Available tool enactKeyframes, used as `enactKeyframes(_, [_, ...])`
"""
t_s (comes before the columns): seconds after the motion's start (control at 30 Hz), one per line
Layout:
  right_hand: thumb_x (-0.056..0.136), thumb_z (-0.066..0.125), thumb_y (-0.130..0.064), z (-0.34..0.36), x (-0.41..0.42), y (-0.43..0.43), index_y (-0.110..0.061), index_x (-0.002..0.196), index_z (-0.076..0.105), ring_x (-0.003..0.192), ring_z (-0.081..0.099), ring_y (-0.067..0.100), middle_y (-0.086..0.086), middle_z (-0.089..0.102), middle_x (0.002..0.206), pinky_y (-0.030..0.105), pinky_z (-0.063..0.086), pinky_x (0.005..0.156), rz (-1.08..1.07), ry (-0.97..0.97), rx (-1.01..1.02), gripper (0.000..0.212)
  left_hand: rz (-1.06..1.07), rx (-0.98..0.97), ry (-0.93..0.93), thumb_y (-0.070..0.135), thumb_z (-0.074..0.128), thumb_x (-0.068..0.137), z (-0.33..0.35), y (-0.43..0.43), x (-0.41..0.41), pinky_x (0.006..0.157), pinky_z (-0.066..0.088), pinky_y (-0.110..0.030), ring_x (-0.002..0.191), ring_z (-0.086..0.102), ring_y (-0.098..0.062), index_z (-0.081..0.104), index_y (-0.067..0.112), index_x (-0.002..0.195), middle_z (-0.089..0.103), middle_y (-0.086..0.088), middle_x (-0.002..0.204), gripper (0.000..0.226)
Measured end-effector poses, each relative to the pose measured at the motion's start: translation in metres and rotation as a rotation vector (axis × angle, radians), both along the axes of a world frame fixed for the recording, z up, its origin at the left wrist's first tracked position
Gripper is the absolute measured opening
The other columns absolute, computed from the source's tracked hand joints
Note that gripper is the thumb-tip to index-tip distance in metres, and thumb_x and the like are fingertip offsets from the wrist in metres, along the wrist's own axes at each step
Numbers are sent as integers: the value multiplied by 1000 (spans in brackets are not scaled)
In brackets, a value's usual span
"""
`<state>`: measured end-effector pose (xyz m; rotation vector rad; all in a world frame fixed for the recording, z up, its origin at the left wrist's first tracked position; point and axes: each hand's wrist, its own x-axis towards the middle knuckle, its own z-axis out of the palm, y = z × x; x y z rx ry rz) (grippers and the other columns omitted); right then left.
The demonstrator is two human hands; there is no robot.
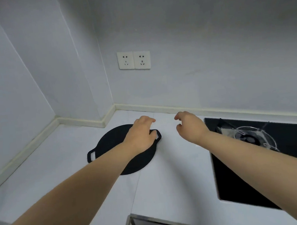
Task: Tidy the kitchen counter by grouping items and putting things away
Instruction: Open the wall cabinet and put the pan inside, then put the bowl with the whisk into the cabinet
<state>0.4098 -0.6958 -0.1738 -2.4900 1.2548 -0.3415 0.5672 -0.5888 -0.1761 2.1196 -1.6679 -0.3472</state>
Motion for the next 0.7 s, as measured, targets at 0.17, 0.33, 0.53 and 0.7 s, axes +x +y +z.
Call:
enactKeyframes(0.17, [90,47,-13,39,-79,3,-5,133,46,130,36,30,13,37,145,37,34,101,-40,5,-371,43,-140,-105,-370,29,41,98,32,-16,-71,118,7,-37,146,2,-21,20,17,150,1,-5,160,57])
enactKeyframes(0.33, [94,43,-29,77,-185,18,-7,143,33,144,16,32,16,17,156,47,18,114,-211,60,-537,54,-159,-270,-510,36,37,98,73,-26,-182,119,2,-45,147,-10,-23,3,19,152,-11,-5,159,66])
enactKeyframes(0.53, [98,36,-38,111,-325,53,-12,150,21,147,5,29,12,8,159,51,7,116,-340,137,-642,60,-220,-390,-623,39,35,97,102,-26,-311,117,1,-48,146,-14,-25,-4,20,152,-14,-6,159,70])
enactKeyframes(0.7, [97,34,-41,146,-442,78,-13,150,19,147,4,28,11,6,159,52,7,116,-486,195,-708,62,-313,-474,-642,42,32,98,129,-19,-419,116,1,-49,146,-15,-25,-7,20,152,-17,-6,158,69])
